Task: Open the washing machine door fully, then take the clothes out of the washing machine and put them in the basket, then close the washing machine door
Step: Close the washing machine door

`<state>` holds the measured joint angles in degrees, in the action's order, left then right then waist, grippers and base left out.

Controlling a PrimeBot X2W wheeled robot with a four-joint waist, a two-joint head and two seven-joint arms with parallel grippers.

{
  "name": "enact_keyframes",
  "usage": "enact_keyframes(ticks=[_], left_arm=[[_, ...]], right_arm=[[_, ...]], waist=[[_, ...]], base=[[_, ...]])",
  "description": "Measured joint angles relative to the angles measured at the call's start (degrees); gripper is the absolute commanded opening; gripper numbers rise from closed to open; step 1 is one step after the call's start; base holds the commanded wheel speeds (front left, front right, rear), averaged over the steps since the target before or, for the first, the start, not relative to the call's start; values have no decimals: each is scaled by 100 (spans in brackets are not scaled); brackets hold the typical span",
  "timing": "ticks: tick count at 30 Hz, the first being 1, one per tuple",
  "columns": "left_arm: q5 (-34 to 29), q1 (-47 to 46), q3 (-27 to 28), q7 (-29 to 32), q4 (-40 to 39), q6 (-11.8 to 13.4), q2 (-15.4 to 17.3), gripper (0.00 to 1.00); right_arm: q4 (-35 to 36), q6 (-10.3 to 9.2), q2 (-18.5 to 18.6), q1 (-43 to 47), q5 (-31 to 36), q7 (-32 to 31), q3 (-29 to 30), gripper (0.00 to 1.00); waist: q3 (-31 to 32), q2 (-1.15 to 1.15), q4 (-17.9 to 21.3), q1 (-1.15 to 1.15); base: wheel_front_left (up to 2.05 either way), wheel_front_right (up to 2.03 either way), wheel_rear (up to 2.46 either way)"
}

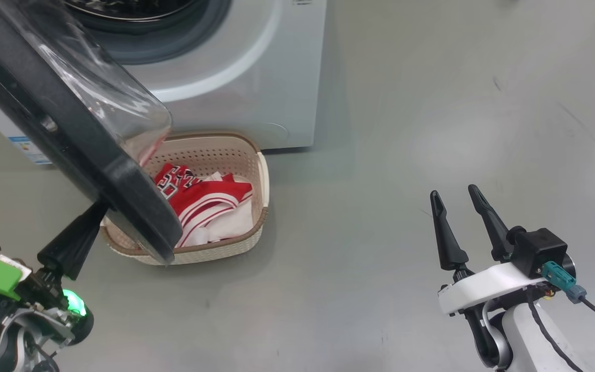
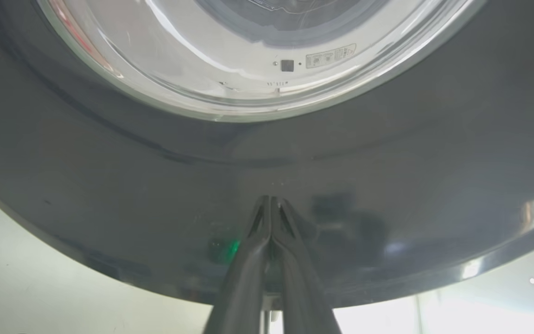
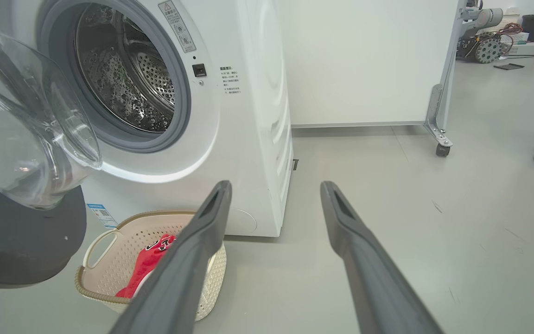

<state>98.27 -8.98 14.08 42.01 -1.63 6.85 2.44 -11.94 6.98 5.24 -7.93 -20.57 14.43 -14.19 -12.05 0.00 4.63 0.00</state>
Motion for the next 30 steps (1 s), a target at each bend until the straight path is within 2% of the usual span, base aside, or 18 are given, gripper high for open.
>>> enact_keyframes(ticks=[14, 30], left_arm=[[4, -609, -22, -665, 311, 1, -16, 0], [-12, -1779, 67, -1775, 783, 43, -48, 0]], right_arm=[[91, 0, -112, -7, 0, 0, 52, 100], [163, 1, -197, -103, -56, 0, 99, 100]], waist=[[-346, 0, 699, 0], [-828, 0, 1559, 0]], base=[[0, 0, 0], [0, 0, 0]])
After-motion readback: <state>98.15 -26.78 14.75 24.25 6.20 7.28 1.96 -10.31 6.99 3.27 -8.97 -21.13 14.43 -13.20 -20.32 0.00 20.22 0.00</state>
